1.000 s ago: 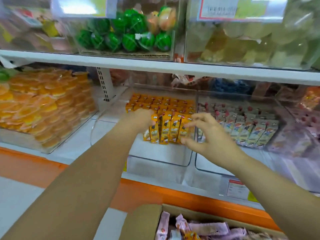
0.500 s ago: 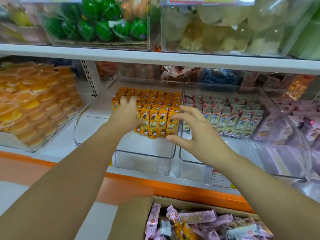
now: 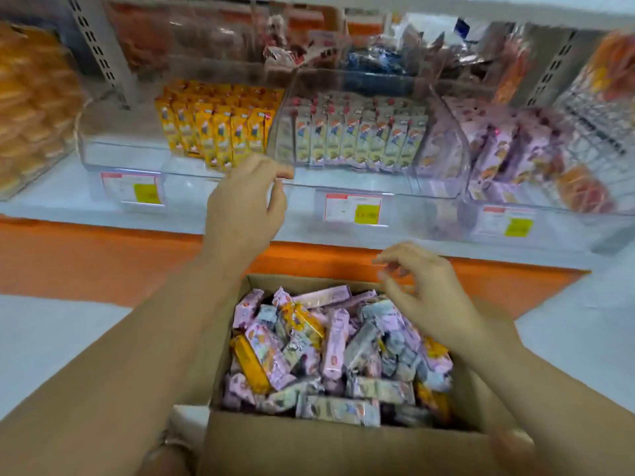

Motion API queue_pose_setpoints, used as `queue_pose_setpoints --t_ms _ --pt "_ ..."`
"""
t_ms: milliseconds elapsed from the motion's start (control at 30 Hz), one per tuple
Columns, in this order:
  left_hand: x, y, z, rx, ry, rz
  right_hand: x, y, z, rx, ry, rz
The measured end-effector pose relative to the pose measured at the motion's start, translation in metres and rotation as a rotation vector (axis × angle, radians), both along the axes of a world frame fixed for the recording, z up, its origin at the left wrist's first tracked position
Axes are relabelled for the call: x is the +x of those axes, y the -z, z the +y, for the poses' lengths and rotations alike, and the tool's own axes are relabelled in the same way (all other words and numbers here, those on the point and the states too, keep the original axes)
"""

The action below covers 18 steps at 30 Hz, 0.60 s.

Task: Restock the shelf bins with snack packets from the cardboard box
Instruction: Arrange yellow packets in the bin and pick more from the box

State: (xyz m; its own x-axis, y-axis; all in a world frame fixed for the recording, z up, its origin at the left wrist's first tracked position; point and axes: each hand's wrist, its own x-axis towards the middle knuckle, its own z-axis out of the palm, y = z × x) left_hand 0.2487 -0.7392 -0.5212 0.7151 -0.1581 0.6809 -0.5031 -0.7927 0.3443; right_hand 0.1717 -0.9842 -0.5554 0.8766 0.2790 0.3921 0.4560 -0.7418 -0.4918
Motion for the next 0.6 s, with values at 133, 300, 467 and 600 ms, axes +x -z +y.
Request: queue_pose_setpoints --t_ms 133,300,467,600 --pt "-0.032 0.039 -0.026 -0.052 0.008 0.081 -0.029 0.029 -0.044 -0.245 0.136 0.339" --pt "-0.060 0.097 -0.057 0.091 0.136 0.521 -0.045 0.047 -0.077 -0.522 0.208 0.656" --pt "-0.069 0.129 -0.072 0.455 0.203 0.976 -0.036 0.088 -0.082 -0.581 0.174 0.756" --pt "-0.069 0.135 -0.075 0.453 0.199 0.987 -0.034 0.100 -0.084 -0.600 0.189 0.744"
